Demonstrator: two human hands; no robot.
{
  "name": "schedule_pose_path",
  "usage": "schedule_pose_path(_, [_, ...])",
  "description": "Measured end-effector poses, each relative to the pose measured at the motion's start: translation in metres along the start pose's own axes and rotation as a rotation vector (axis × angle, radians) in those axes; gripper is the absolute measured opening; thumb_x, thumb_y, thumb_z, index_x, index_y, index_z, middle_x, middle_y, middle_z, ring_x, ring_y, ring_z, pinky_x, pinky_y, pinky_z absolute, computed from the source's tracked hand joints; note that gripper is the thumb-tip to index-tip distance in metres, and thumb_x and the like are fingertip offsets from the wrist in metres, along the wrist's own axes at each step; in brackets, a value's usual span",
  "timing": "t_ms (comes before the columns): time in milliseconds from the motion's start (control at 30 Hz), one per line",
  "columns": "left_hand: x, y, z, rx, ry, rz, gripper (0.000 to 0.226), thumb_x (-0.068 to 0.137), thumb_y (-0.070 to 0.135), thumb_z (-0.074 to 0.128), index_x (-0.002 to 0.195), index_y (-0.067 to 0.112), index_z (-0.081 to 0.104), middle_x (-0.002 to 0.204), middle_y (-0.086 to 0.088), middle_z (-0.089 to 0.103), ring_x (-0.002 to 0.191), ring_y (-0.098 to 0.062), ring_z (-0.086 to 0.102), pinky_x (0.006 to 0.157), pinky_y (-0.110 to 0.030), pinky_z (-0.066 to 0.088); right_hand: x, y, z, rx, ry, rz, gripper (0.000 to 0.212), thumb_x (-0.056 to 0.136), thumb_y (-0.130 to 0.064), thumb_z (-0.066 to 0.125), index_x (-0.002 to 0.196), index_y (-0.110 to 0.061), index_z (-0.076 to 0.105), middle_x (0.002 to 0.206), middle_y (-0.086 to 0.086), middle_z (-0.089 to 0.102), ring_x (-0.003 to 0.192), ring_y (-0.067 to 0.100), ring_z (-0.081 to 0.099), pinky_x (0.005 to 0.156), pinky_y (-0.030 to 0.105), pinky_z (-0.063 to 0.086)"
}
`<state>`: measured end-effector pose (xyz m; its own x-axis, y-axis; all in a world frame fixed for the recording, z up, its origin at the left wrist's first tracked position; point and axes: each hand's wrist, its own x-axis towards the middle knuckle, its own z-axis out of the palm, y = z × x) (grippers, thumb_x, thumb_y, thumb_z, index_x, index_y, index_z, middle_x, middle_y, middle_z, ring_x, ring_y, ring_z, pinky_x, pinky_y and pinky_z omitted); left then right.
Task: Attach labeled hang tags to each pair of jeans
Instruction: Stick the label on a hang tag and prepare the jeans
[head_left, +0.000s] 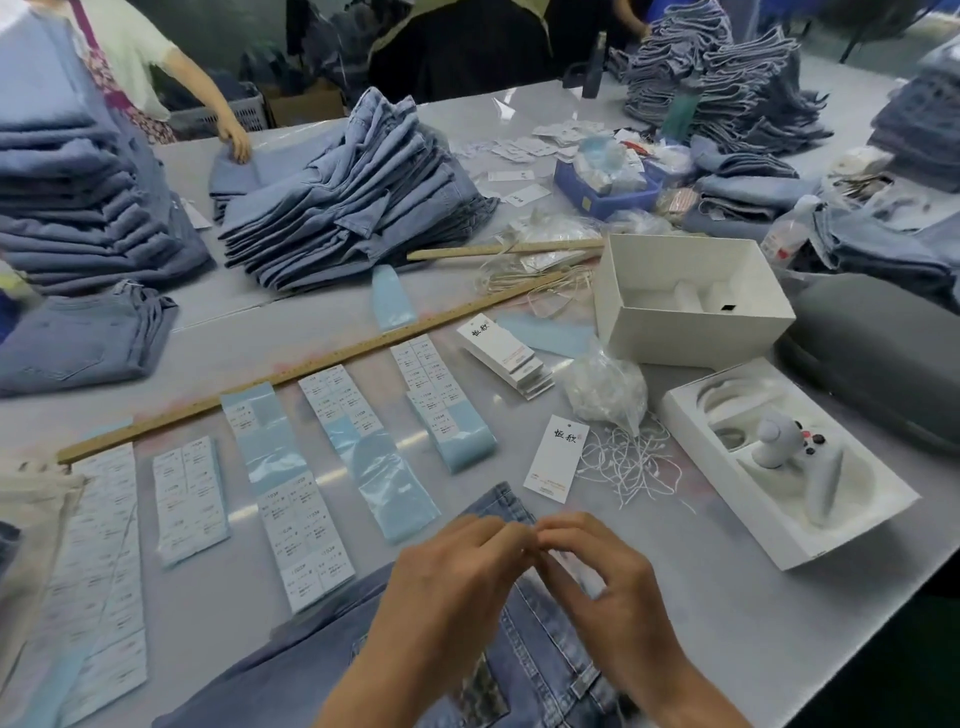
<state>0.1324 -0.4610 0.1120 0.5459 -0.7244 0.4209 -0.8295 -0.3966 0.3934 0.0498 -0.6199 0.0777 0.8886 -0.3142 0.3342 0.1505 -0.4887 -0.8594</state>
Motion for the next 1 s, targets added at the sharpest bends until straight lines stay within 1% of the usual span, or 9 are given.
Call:
schedule_pose_path(100, [0.001, -0.012, 0.022, -0.279, 0.013, -0.218, 0.016, 0.093, 0.032, 0.072, 0.106, 0.037, 0.065, 0.089, 0.024, 0.067, 0.078, 0.003, 0.062, 0.062, -0.016, 0.050, 0.003, 0.001, -0.020, 0.101, -0.051, 0.193, 0.010, 0.090, -0.016, 0.073, 0.093, -0.026, 0.075, 0.094, -0.004, 0.075, 0.095, 0.015, 0.072, 0.085, 0.026, 0.055])
schedule_pose_path(167, [0.002, -0.032, 0.044, -0.351, -0.031, -0.392, 0.021, 0.092, 0.033, 0.072, 0.111, 0.039, 0.066, 0.092, 0.026, 0.066, 0.086, 0.002, 0.063, 0.071, -0.015, 0.050, 0.008, 0.001, -0.034, 0.228, 0.069, 0.325, 0.010, 0.090, -0.019, 0.070, 0.091, -0.028, 0.076, 0.091, -0.002, 0.077, 0.092, 0.015, 0.073, 0.082, 0.017, 0.054])
schedule_pose_path(267, [0.003, -0.065, 0.084, -0.156, -0.297, -0.514, 0.019, 0.098, 0.037, 0.063, 0.117, 0.034, 0.066, 0.105, 0.017, 0.066, 0.099, -0.007, 0.060, 0.085, -0.030, 0.051, 0.019, 0.002, -0.054, 0.238, 0.302, 0.311, 0.020, 0.094, -0.007, 0.066, 0.092, -0.025, 0.076, 0.091, 0.001, 0.078, 0.090, 0.014, 0.074, 0.080, 0.014, 0.053])
schedule_pose_path(400, [0.002, -0.078, 0.124, 0.006, -0.573, -0.497, 0.028, 0.096, 0.044, 0.062, 0.083, 0.019, 0.057, 0.093, 0.000, 0.060, 0.094, -0.023, 0.056, 0.079, -0.037, 0.044, 0.030, 0.004, -0.055, 0.290, 0.231, 0.329, 0.016, 0.096, -0.006, 0.063, 0.092, -0.016, 0.075, 0.089, 0.009, 0.076, 0.088, 0.024, 0.073, 0.087, 0.034, 0.059])
schedule_pose_path(567, [-0.002, -0.084, 0.134, -0.155, -0.430, -0.497, 0.019, 0.093, 0.037, 0.069, 0.087, 0.020, 0.062, 0.092, 0.008, 0.056, 0.089, -0.015, 0.053, 0.079, -0.034, 0.046, 0.037, 0.002, -0.058, 0.288, 0.295, 0.281, 0.011, 0.092, -0.023, 0.066, 0.095, -0.024, 0.077, 0.083, 0.001, 0.073, 0.069, 0.014, 0.067, 0.067, 0.023, 0.058])
schedule_pose_path(633, [-0.007, -0.083, 0.133, -0.139, -0.356, -0.439, 0.014, 0.093, 0.035, 0.069, 0.094, 0.021, 0.067, 0.098, 0.009, 0.059, 0.094, -0.015, 0.053, 0.083, -0.034, 0.046, 0.031, 0.006, -0.051, 0.225, 0.234, 0.256, 0.012, 0.091, -0.028, 0.067, 0.098, -0.028, 0.077, 0.082, -0.004, 0.073, 0.062, 0.007, 0.063, 0.058, 0.019, 0.053])
schedule_pose_path(733, [-0.010, -0.078, 0.126, -0.048, -0.248, -0.352, 0.011, 0.091, 0.034, 0.072, 0.094, 0.023, 0.071, 0.098, 0.010, 0.064, 0.093, -0.015, 0.053, 0.083, -0.035, 0.045, 0.013, 0.022, -0.020, 0.006, 0.039, 0.306, 0.007, 0.092, -0.026, 0.072, 0.093, -0.031, 0.076, 0.084, -0.014, 0.074, 0.073, 0.003, 0.068, 0.064, 0.013, 0.051])
schedule_pose_path(867, [-0.010, -0.076, 0.110, -0.314, -0.200, -0.504, 0.007, 0.089, 0.026, 0.076, 0.091, 0.021, 0.071, 0.088, 0.009, 0.066, 0.083, -0.008, 0.057, 0.078, -0.024, 0.047, -0.017, 0.058, 0.036, -0.236, -0.293, 0.525, 0.012, 0.094, -0.030, 0.068, 0.084, -0.030, 0.074, 0.078, -0.018, 0.070, 0.077, 0.003, 0.063, 0.071, 0.025, 0.047])
schedule_pose_path(1000, [-0.012, -0.081, 0.092, -0.600, -0.289, -0.605, 0.005, 0.090, 0.022, 0.075, 0.090, 0.019, 0.078, 0.082, 0.006, 0.075, 0.078, -0.006, 0.066, 0.072, -0.018, 0.049, -0.023, 0.071, 0.065, -0.282, -0.230, 0.571, 0.013, 0.095, -0.030, 0.064, 0.086, -0.025, 0.072, 0.080, -0.008, 0.072, 0.076, 0.010, 0.063, 0.073, 0.036, 0.050])
